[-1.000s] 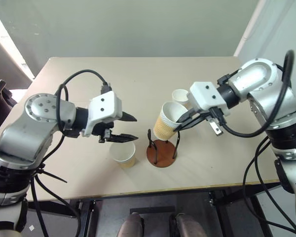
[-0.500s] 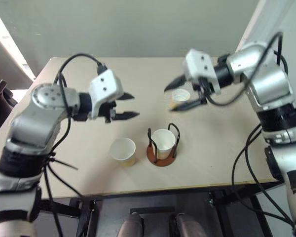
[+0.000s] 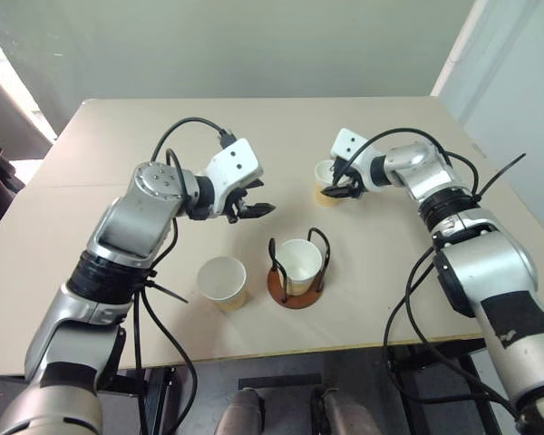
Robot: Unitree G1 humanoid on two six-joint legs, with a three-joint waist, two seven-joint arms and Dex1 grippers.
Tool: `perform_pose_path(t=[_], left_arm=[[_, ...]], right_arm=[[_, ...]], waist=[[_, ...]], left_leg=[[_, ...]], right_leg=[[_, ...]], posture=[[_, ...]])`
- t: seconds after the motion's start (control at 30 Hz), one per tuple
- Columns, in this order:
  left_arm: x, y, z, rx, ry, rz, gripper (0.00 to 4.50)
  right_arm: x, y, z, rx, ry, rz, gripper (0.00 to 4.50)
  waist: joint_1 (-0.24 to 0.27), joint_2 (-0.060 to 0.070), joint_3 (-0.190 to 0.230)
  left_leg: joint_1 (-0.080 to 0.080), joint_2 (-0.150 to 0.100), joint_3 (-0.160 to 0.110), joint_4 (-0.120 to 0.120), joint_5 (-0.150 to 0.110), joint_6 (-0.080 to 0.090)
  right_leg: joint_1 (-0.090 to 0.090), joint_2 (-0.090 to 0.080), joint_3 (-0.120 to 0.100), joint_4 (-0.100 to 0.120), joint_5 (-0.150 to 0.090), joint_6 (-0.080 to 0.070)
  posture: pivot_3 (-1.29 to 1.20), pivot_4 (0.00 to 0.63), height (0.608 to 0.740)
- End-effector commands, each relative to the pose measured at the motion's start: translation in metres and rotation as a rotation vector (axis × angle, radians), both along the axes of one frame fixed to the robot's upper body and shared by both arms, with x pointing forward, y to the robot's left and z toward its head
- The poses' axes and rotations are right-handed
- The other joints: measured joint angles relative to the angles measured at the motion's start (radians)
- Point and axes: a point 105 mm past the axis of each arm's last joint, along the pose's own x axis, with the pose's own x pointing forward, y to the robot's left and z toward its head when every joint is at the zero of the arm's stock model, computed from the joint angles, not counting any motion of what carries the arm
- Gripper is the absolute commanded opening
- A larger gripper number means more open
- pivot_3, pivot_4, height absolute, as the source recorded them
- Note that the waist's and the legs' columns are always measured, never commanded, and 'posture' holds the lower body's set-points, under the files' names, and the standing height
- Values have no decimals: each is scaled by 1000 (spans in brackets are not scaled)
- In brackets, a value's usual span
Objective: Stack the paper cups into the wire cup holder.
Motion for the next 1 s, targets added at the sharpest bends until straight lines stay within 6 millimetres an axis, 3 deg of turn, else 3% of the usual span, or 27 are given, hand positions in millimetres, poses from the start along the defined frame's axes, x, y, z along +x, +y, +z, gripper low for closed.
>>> perform_pose_path(t=[0.03,0.17,0.47,0.57,0.7,0.83,0.9,1.0], left_arm=[[-7,9,12,-1,-41,24,2896],[-12,12,12,28,-57,23,2896],[-30,12,18,48,-68,-26,2896],[-31,10,25,15,-85,-47,2896],[-34,11,39,-47,-102,-69,2896],[-46,23,49,-64,-108,-111,2896],[-57,30,53,-68,-100,-152,2896],[-86,41,46,-48,-19,-262,2896]], right_arm=[[1,8,7,-14,-42,23,3194],[1,11,-5,-69,-51,39,3194],[-2,8,-7,-165,-83,101,196],[-3,7,-3,-165,-90,112,60],[-10,9,30,-82,-106,178,60],[-34,15,83,23,-116,344,60],[-55,19,110,76,-110,450,60],[-103,21,144,147,-68,627,60]], waist=[[0,0,0],[0,0,0],[4,0,0],[3,0,0],[3,0,0],[1,0,0],[-1,0,0],[-6,0,0]], left_leg=[[0,0,0,-1,0,0],[0,0,0,-1,0,0],[1,0,0,2,-6,10],[2,1,-1,2,-5,9],[2,1,-1,2,-3,8],[1,1,-1,1,-2,6],[1,2,-1,0,-1,5],[1,3,-1,-1,1,1]], right_leg=[[0,0,0,0,0,0],[0,0,-1,-1,0,0],[1,-2,-3,2,0,-1],[1,-1,-4,2,2,-3],[1,-1,-4,2,4,-4],[1,-1,-4,2,4,-4],[1,0,-4,1,3,-4],[1,2,-5,0,1,-7]], posture=[[0,150,740],[0,150,740],[0,150,740],[0,150,740],[0,150,740],[0,150,740],[0,150,740],[0,150,740]])
